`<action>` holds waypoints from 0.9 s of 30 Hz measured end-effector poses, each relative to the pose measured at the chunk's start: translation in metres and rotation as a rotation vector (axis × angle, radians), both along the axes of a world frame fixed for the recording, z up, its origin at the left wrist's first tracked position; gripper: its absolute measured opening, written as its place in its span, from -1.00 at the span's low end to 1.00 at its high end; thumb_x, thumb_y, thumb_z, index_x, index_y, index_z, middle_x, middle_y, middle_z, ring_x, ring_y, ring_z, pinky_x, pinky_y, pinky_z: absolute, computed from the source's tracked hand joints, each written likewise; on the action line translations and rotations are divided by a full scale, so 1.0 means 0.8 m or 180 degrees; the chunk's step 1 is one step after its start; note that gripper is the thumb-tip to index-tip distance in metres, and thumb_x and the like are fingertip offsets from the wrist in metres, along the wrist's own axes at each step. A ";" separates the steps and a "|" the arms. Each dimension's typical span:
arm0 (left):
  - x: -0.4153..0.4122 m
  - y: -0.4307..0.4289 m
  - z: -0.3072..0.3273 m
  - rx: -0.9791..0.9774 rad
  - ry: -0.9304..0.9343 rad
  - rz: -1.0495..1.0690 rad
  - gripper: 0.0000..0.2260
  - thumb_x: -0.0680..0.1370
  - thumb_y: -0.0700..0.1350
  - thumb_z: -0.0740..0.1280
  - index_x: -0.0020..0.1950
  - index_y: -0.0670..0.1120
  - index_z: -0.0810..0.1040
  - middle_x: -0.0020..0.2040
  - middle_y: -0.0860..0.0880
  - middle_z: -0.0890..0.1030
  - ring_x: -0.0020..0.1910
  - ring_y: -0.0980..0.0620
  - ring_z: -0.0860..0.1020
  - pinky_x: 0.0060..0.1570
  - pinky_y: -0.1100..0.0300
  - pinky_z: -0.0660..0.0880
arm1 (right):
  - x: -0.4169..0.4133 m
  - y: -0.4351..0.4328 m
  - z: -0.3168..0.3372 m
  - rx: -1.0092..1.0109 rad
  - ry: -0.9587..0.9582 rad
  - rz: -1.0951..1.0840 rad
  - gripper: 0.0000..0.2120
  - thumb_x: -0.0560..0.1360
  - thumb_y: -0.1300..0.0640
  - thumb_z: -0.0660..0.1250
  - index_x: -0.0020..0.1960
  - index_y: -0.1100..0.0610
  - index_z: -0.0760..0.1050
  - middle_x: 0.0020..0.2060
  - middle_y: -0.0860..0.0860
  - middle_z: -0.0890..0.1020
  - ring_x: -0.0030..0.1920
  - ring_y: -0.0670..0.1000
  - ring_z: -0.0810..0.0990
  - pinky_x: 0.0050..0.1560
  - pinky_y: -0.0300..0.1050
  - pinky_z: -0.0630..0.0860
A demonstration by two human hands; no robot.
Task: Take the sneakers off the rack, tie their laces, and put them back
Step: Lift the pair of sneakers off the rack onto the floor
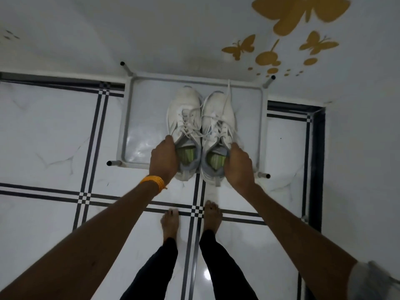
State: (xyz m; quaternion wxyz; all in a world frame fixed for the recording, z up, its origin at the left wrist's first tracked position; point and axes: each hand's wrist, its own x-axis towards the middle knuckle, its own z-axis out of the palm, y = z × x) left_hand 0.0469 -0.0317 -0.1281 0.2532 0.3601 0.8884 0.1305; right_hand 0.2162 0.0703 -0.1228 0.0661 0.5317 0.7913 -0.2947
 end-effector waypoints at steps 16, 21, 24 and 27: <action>0.125 -0.291 0.020 0.0533 -0.0659 -0.0018 -0.62 0.55 0.09 0.06 0.18 -0.12 0.43 0.00 -0.11 0.61 -0.07 -0.05 0.61 0.00 -0.03 0.62 | 0.143 -0.297 0.015 -0.0032 0.0286 -0.0311 -0.78 0.50 0.31 0.24 0.15 0.23 0.41 -0.06 0.15 0.58 -0.07 0.15 0.59 -0.04 0.09 0.57; 0.151 -0.342 -0.064 0.0473 -0.0757 0.0042 -0.77 0.61 -0.05 0.19 0.20 -0.13 0.43 0.03 -0.11 0.61 -0.04 -0.05 0.61 0.04 0.04 0.61 | 0.169 -0.346 -0.056 -0.0002 0.0266 -0.0231 -0.71 0.53 0.24 0.26 0.25 0.22 0.41 0.03 0.14 0.60 0.02 0.12 0.60 0.04 -0.02 0.57; 0.161 -0.354 -0.140 0.0457 -0.0681 -0.0077 -0.77 0.61 -0.06 0.18 0.20 -0.14 0.43 0.04 -0.12 0.62 -0.02 -0.08 0.62 0.04 0.04 0.61 | 0.178 -0.354 -0.123 -0.0052 0.0134 -0.0238 -0.71 0.54 0.23 0.27 0.25 0.23 0.41 0.03 0.14 0.61 0.02 0.11 0.60 0.00 -0.11 0.53; 0.166 -0.358 -0.219 0.0406 -0.0641 -0.0131 -0.76 0.60 -0.06 0.20 0.20 -0.15 0.44 0.06 -0.15 0.63 0.00 -0.12 0.62 0.06 -0.03 0.60 | 0.184 -0.357 -0.194 -0.0064 0.0046 -0.0198 -0.76 0.54 0.26 0.25 0.20 0.26 0.43 0.00 0.17 0.61 -0.01 0.13 0.60 -0.12 -0.21 0.39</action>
